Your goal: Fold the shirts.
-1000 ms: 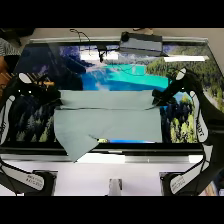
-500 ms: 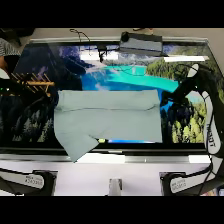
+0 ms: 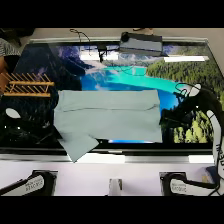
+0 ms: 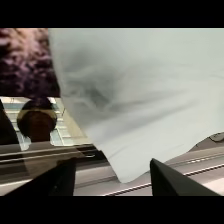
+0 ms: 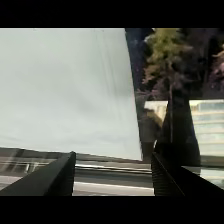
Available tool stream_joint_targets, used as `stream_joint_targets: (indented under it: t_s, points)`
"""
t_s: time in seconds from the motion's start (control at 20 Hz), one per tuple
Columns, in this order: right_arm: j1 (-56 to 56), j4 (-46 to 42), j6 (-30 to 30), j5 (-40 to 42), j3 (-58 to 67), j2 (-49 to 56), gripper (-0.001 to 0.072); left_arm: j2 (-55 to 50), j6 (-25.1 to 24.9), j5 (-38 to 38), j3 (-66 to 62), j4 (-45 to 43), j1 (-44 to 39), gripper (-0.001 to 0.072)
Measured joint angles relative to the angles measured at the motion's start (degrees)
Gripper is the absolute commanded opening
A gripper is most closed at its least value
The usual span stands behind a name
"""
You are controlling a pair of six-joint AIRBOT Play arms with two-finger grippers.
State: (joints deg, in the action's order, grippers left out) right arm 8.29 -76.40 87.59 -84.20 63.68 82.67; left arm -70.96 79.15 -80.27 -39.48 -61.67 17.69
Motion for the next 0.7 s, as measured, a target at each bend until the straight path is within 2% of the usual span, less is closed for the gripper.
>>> stream_joint_targets:
  t_s: [0.2, 0.5, 0.6, 0.7]
  points:
    - [0.04, 0.13, -0.59, 0.57, -3.80, -1.55, 0.0486, 1.84, -0.94, 3.61, 6.40, 2.23, 0.11, 0.0523]
    - [0.04, -0.46, -0.74, 0.37, -5.75, -2.03, 0.0497, 2.27, -0.83, 7.96, 8.57, 5.51, -1.36, 0.0500]
    - [0.07, -2.62, -0.68, 0.22, -6.01, -2.12, 0.0497, 2.29, -0.28, 9.90, 8.79, 6.23, -3.10, 0.0393]
    - [0.15, -5.18, -0.13, 0.22, -6.40, -2.12, 0.0500, 2.27, -0.02, 11.67, 8.90, 6.27, -4.28, 0.0251]
